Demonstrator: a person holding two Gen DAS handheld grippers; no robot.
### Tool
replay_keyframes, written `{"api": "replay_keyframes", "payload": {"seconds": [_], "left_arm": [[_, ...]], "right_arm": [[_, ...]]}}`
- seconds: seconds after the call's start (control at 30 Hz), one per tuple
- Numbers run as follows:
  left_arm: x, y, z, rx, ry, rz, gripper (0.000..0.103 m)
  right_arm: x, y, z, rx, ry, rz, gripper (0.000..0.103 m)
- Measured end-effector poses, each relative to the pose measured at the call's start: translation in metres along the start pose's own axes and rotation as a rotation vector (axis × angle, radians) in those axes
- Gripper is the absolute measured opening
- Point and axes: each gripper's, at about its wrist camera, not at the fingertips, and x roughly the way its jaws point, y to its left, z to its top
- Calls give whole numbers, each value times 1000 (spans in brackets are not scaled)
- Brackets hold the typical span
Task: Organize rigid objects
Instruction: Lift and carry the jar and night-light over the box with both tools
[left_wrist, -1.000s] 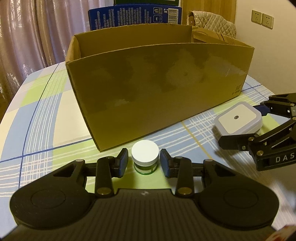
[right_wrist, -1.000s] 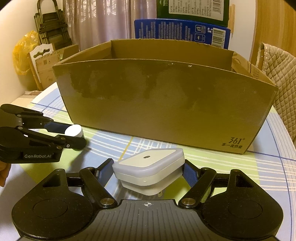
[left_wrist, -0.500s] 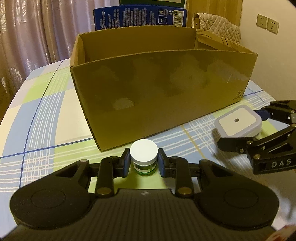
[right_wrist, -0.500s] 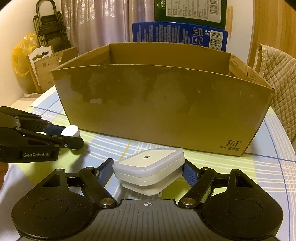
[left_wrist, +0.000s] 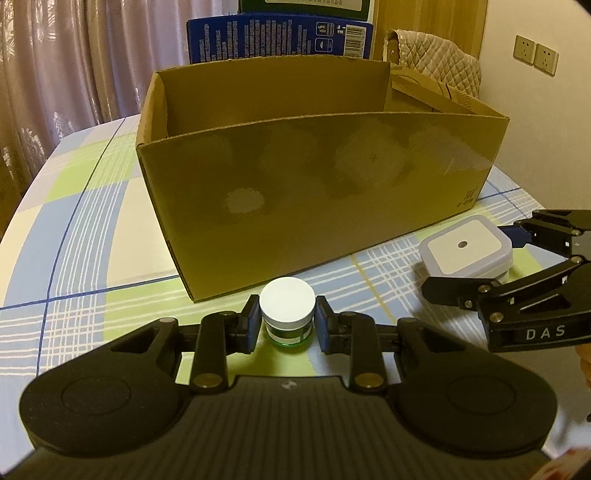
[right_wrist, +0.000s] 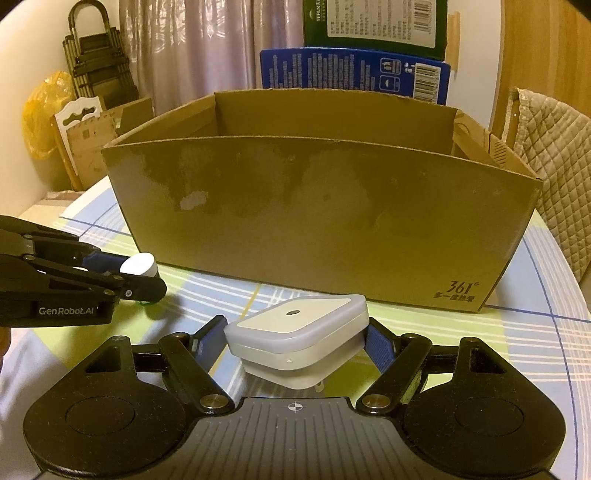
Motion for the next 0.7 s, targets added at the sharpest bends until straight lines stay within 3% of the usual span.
{"api": "replay_keyframes", "payload": {"seconds": [0.5, 0.7], "left_arm": [[-7, -8, 0, 5, 8, 21, 25], [-12, -16, 4, 41, 23, 75, 25]], "right_arm": [[-19, -8, 6, 43, -38, -6, 75], [-26, -11, 5, 54, -42, -11, 75]]}}
